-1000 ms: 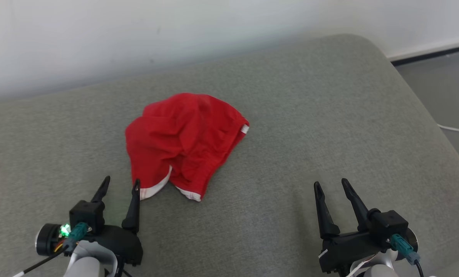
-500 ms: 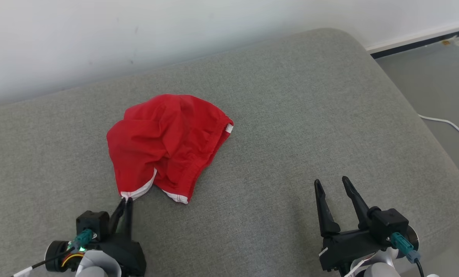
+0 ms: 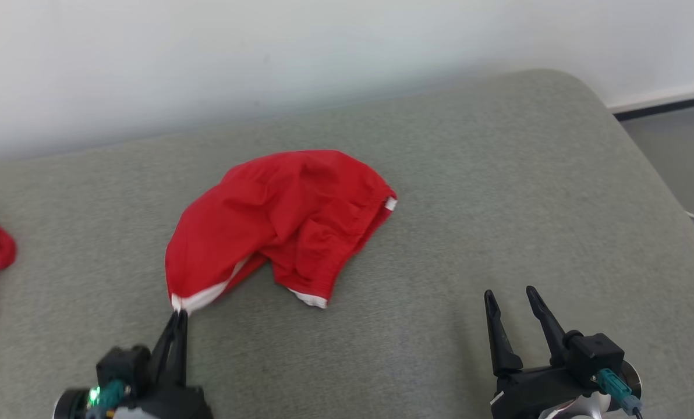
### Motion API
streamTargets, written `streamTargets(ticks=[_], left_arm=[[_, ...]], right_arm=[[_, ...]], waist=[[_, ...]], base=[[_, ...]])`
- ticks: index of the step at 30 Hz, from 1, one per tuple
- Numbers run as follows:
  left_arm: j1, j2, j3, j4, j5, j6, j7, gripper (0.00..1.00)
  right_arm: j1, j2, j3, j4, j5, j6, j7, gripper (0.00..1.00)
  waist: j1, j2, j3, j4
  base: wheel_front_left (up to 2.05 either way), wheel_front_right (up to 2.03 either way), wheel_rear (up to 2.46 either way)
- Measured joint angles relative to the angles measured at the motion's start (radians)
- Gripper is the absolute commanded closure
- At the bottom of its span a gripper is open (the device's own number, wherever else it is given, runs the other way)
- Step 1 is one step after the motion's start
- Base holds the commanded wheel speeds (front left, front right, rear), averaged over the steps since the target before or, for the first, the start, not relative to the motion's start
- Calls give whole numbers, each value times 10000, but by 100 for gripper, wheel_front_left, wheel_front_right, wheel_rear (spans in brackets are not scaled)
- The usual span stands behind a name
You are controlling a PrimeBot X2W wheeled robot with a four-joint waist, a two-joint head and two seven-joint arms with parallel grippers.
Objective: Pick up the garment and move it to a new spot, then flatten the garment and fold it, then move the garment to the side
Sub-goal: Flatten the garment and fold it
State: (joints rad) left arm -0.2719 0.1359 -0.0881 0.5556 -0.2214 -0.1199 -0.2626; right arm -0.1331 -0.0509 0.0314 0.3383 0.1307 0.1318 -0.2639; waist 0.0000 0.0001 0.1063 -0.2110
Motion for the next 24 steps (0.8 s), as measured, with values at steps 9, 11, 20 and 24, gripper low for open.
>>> streamTargets(ticks=[9, 11, 20, 24], left_arm=[[1888, -77, 199, -527, -69, 104, 0, 100], [1928, -130, 230, -616, -61, 128, 0, 56], [2085, -506, 1045, -2754, 236, 426, 0, 0], [2330, -633, 1440, -3607, 602, 702, 2, 0]], right_arm=[[64, -2, 77, 17, 69, 0, 0, 0], [74, -2, 81, 50, 69, 0, 0, 0], [168, -2, 140, 132, -29, 0, 0, 0], [248, -4, 280, 182, -19, 0, 0, 0]], waist=[[-1, -1, -219, 936], [0, 0, -260, 1063], [-1, -1, -602, 1366], [0, 0, -755, 1471]], base=[[0, 0, 0], [0, 0, 0], [0, 0, 0], [0, 0, 0]])
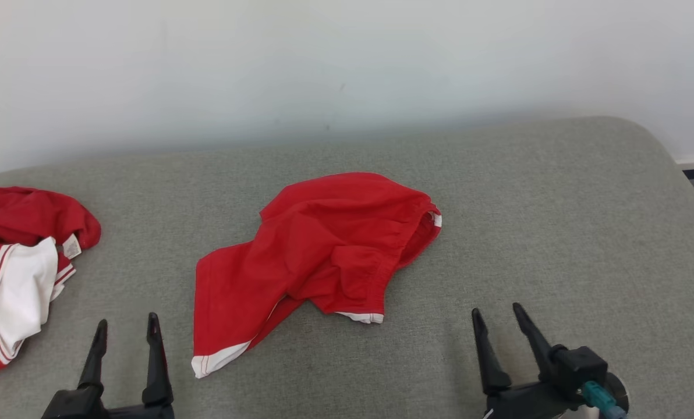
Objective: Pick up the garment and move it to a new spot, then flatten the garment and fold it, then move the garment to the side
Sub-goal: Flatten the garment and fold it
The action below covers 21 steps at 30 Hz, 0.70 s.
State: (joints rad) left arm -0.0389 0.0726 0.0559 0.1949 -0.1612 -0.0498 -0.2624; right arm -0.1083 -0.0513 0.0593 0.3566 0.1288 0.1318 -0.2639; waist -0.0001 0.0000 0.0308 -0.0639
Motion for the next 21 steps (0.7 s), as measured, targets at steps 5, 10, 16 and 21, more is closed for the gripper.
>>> streamTargets(ticks=[5, 10, 16, 21], left_arm=[[407, -102, 313, -614, 196, 291, -2, 0], [421, -163, 247, -673, 219, 257, -2, 0], [381, -184, 171, -621, 215, 215, -2, 0], [221, -203, 130, -520, 199, 146, -2, 0]], right_arm=[[-43, 4, 817, 343, 33, 0, 174, 0], [-826, -169, 1712, 932, 127, 0, 428, 0], [-1998, -654, 2863, 2332, 493, 0, 619, 0], [-2738, -915, 3549, 3795, 853, 0, 575, 0]], waist=[[0, 0, -86, 304], [0, 0, -48, 604], [0, 0, 81, 986], [1, 0, 226, 1321]], base=[[0, 0, 0], [0, 0, 0], [0, 0, 0], [0, 0, 0]])
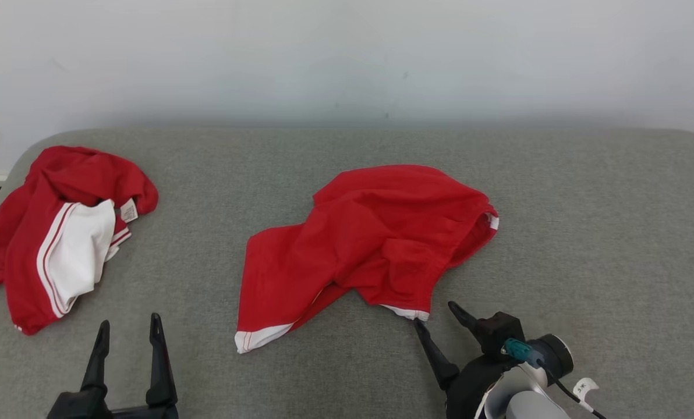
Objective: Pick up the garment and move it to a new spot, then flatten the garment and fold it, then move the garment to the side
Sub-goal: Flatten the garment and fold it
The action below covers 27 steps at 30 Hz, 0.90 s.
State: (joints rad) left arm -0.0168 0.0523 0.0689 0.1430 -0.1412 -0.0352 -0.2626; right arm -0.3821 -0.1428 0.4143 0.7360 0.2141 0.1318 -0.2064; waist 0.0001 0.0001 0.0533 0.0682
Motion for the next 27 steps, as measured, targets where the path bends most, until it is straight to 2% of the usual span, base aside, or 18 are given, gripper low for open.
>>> streamTargets(ticks=[4, 5, 6, 7, 14, 27], left_arm=[[-47, -2, -21, 19, -13, 0, 0, 0], [-58, -4, -27, 31, -25, 0, 0, 0], [-69, -4, -33, 33, -31, 2, 0, 0], [-83, -4, -29, 29, -75, 13, 0, 0], [-68, -6, -40, 98, -167, 44, 0, 0], [388, -12, -232, 376, -376, 92, 0, 0]], right_arm=[[-516, -15, 552, 986, 228, 0, -192, 0], [-653, -15, 654, 1162, 251, 0, -261, 16], [-783, -15, 757, 1342, 295, 0, -320, 40], [-905, 8, 853, 1536, 376, 0, -334, 100], [-1134, -77, 1122, 1837, 673, 0, -539, 100], [1464, -1916, 566, -878, 924, 0, -556, 100]], waist=[[0, 0, 135, 204], [0, 0, 170, 241], [0, 0, 202, 269], [0, 0, 231, 291], [0, 0, 170, 272], [-1, -1, -493, -511]], base=[[0, 0, 0], [0, 0, 0], [0, 0, 0], [0, 0, 0], [0, 0, 0], [0, 0, 0]])
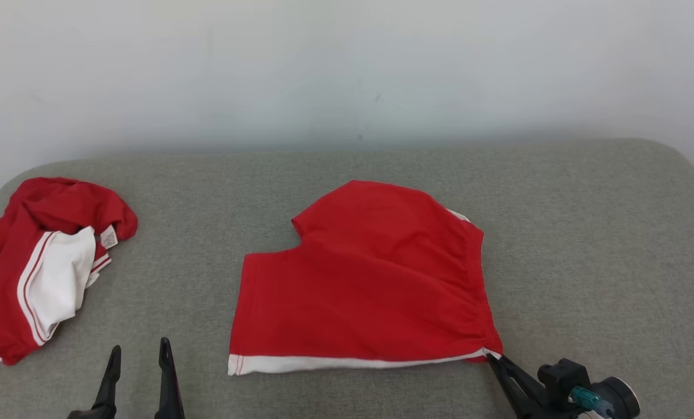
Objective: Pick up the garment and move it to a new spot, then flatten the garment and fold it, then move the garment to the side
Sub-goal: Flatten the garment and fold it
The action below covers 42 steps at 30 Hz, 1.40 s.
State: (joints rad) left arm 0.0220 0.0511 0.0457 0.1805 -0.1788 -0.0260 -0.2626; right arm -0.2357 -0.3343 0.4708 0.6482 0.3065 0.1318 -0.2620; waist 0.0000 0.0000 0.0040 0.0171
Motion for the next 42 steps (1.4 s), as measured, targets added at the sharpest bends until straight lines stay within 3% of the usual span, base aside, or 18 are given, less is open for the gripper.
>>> streamTargets(ticks=[4, 5, 6, 21, 37, 38, 39, 40, 41, 42], left_arm=[[47, 4, 8, 36, -2, 6, 0, 0], [78, 2, 4, 65, -2, 4, 0, 0], [122, -2, 12, 96, -6, -2, 0, 0], [52, 182, -669, 2242, 173, -867, 2, 0], [-2008, 629, -2006, 4552, -351, -1034, 0, 0], [-2104, 621, -2123, 4761, -546, -1035, 0, 21], [-2206, 600, -2217, 4974, -798, -1035, 0, 96], [-2334, 589, -2366, 5229, -1041, -1034, -2, 100], [-2467, 665, -2713, 5511, -1104, -1030, -10, 100], [-2570, 713, -2863, 5551, -1166, -1034, -12, 100]], right_arm=[[489, -184, -136, -640, 132, 0, 169, 99], [565, -196, -92, -805, 286, 0, 265, 54], [641, -184, -94, -928, 458, 0, 343, 0], [1258, -523, -236, -1950, 610, 0, 725, 0], [34, -401, 706, -1080, 963, 0, 646, 0], [-8, -403, 773, -1022, 1030, 0, 593, 0], [-39, -405, 840, -953, 1127, 0, 593, 56], [-66, -403, 918, -895, 1229, 0, 591, 82], [-105, -408, 1026, -869, 1266, 0, 579, 100], [-132, -416, 1095, -842, 1302, 0, 546, 100]], waist=[[0, 0, -41, -216], [0, 0, -44, -265], [0, 0, -46, -313], [0, 0, 7, -741], [1, 0, 831, -792], [1, 1, 874, -793], [1, 1, 912, -788], [1, 1, 943, -778], [1, 1, 970, -768], [0, 0, 1000, -761]], base=[[0, 0, 0], [0, 0, 0], [0, 0, 0], [0, 0, 0], [0, 0, 0], [0, 0, 0], [0, 0, 0], [0, 0, 0], [0, 0, 0], [0, 0, 0]])
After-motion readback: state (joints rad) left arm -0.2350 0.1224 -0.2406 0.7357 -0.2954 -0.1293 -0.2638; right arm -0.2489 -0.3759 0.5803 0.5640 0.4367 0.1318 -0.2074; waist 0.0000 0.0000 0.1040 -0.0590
